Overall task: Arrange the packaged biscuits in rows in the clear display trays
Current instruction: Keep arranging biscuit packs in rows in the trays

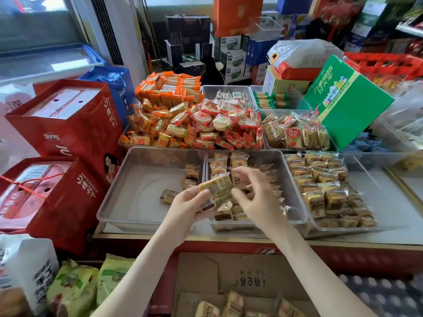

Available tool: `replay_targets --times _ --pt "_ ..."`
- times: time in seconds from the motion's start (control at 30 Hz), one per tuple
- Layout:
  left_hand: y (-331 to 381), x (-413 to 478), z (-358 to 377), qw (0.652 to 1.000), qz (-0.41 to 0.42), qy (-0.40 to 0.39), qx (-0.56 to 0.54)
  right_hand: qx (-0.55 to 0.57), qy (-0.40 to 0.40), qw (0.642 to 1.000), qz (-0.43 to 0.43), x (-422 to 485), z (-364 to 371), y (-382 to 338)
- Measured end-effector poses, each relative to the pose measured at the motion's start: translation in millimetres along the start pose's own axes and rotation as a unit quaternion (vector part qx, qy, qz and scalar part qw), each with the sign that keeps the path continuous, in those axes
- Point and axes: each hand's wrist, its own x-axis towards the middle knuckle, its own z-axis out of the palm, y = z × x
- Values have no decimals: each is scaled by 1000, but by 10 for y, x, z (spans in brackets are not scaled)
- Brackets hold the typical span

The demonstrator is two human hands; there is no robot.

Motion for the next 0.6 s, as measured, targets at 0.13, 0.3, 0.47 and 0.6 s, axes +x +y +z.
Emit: replay_targets --times 0.13,0.3,0.47,0.6 --pt "-72 122 189 999 -29 -29 21 -167 -170 971 -30 -75 273 275" --pt "-309 361 308 987 -3 -66 148 11 -44 991 128 173 248 805" --pt "-625 886 34 809 146 -18 569 68 -75 962 254 617 290 1630" --pt "-678 1291 -29 672 94 -123 724 80 -138 948 277 878 455 1931"
